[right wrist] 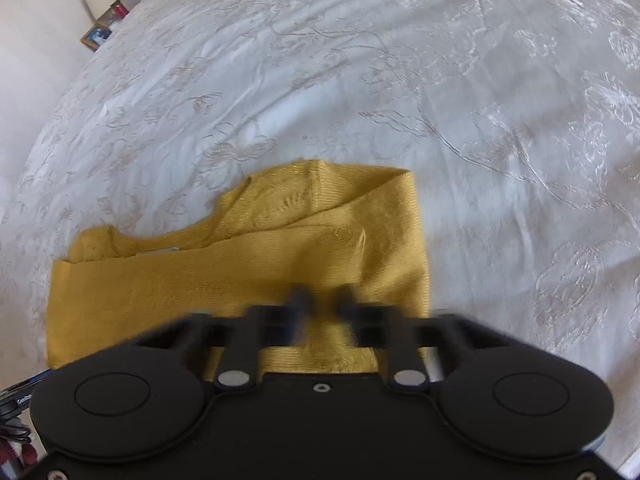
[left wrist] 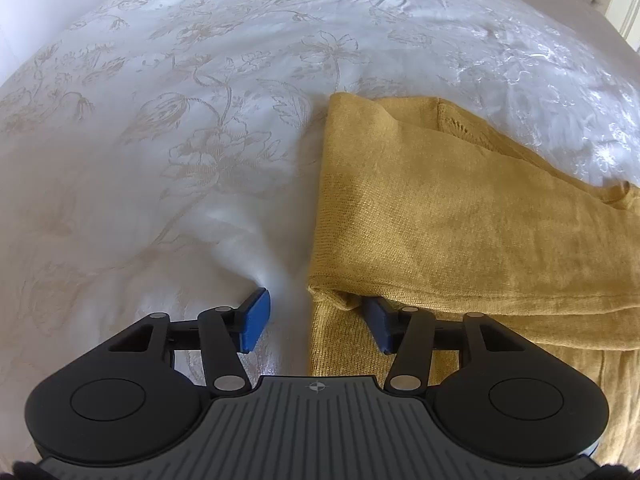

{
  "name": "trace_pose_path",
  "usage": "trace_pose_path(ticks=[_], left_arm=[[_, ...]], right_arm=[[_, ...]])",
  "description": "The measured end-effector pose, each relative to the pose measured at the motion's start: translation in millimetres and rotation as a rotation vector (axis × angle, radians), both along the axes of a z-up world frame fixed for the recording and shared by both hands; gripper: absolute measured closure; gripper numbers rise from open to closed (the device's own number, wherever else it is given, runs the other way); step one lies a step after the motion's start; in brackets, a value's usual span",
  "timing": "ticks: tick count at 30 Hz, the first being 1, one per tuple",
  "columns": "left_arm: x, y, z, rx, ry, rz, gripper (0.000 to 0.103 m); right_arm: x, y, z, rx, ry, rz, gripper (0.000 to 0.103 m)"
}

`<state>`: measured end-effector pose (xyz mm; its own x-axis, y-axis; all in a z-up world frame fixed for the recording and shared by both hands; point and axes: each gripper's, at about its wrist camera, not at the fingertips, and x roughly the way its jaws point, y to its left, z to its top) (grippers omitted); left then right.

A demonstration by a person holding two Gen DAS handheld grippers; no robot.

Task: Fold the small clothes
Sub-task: 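Lift the side edge with the right gripper and fold it inward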

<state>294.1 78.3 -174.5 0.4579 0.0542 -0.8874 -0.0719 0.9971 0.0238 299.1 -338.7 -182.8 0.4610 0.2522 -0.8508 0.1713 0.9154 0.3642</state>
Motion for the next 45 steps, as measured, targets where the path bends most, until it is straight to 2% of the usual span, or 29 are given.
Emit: trace_pose_path(ticks=[2, 9, 12, 16, 19, 21, 23, 26, 28, 30, 32, 35, 39, 42, 45], left_arm=[[-0.8, 1.2, -0.1, -0.004, -0.002, -0.001, 0.052], [-4.4, -2.8, 3.5, 0.004, -0.015, -0.01, 0.052], [-9.6, -10.8, 9.0, 0.02, -0.043, -0.033, 0.052], [-15.3, -21.5, 13.6, 0.032, -0.076, -0.073, 0.052], [-12.1, -27.1, 8.8, 0.039, -0.069, -0.092, 0.052], [-7.1, -28.2, 5.4, 0.064, -0.073, -0.086, 0.052], [-1.5, -23.5, 5.2, 0.082, -0.091, -0.041, 0.052], [4.1, -3.2, 8.3, 0.091, -0.134, 0.114, 0.051], [6.4, 14.2, 6.7, 0.055, -0.125, 0.214, 0.046], [9.5, 28.3, -0.1, 0.013, -0.085, 0.255, 0.043], [10.6, 33.7, -5.0, 0.013, -0.065, 0.236, 0.041], [6.4, 29.6, -4.3, 0.055, -0.077, 0.155, 0.039], [2.9, 26.9, -5.6, 0.11, -0.079, 0.068, 0.036], [2.5, 24.4, -5.0, 0.146, -0.077, -0.001, 0.035], [0.4, 19.3, -2.2, 0.198, -0.081, -0.093, 0.034]], right_arm=[[-3.8, 4.1, 18.6, 0.04, -0.056, 0.009, 0.089], [-6.2, 28.2, 122.4, 0.217, -0.321, 0.073, 0.089], [-1.3, 40.9, 157.9, 0.259, -0.401, 0.105, 0.089], [7.5, 57.3, 185.7, 0.314, -0.463, 0.134, 0.089], [8.6, 65.9, 199.6, 0.355, -0.492, 0.144, 0.089], [6.3, 66.7, 204.0, 0.383, -0.505, 0.146, 0.089], [2.7, 65.3, 206.4, 0.4, -0.511, 0.14, 0.089], [-4.5, 56.3, 201.5, 0.355, -0.494, 0.114, 0.088], [-6.4, 48.3, 186.6, 0.315, -0.447, 0.087, 0.088], [-10.9, 42.5, 166.5, 0.256, -0.388, 0.068, 0.088], [-12.2, 39.0, 141.7, 0.198, -0.319, 0.058, 0.088], [-14.9, 33.2, 101.8, 0.128, -0.22, 0.03, 0.088], [-25.9, 20.1, 58.9, 0.09, -0.104, -0.02, 0.088], [-33.5, 11.9, 39.1, 0.06, -0.048, -0.039, 0.088], [-39.5, 7.3, 30.9, 0.053, -0.034, -0.049, 0.088]])
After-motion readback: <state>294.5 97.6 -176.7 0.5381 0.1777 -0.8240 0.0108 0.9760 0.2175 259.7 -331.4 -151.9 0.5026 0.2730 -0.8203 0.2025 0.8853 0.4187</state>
